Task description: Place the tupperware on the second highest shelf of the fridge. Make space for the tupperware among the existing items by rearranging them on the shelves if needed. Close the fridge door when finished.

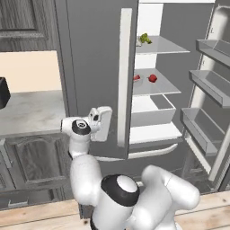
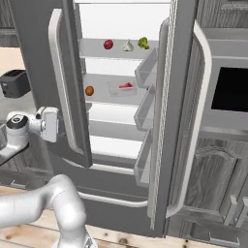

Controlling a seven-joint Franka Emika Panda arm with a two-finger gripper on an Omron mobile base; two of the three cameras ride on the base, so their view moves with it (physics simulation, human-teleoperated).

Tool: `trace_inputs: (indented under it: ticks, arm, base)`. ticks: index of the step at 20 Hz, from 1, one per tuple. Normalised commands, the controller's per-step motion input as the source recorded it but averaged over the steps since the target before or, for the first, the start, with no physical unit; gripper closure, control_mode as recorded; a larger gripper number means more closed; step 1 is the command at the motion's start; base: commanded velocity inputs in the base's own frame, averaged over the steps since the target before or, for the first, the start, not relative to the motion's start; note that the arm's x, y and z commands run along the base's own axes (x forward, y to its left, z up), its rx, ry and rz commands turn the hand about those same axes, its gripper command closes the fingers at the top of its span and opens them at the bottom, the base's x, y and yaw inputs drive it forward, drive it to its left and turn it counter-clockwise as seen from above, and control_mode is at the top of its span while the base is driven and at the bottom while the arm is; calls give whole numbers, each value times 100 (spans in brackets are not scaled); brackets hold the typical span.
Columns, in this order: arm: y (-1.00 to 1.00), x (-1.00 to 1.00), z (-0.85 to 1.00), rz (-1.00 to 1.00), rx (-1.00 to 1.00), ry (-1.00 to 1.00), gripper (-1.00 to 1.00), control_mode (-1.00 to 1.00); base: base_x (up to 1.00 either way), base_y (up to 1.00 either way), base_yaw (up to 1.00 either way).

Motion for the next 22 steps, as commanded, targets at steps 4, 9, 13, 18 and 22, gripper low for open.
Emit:
trace_inputs:
  ticks: [4, 9, 13, 18, 22]
  arm:
    - [-85, 46, 0, 50, 17, -19, -100, -100]
    - [-70, 38, 0, 65, 18, -20, -100, -100]
    - [-60, 46, 0, 68, 15, -15, -100, -100]
    - [-40, 41, 0, 60, 9, -12, -100, -100]
    - [30, -40, 34, 22, -9, -22, -100, -100]
  base:
    - [0, 0, 0]
    - [0, 0, 0]
    - [0, 0, 0]
    - [0, 0, 0]
    - [0, 0, 0]
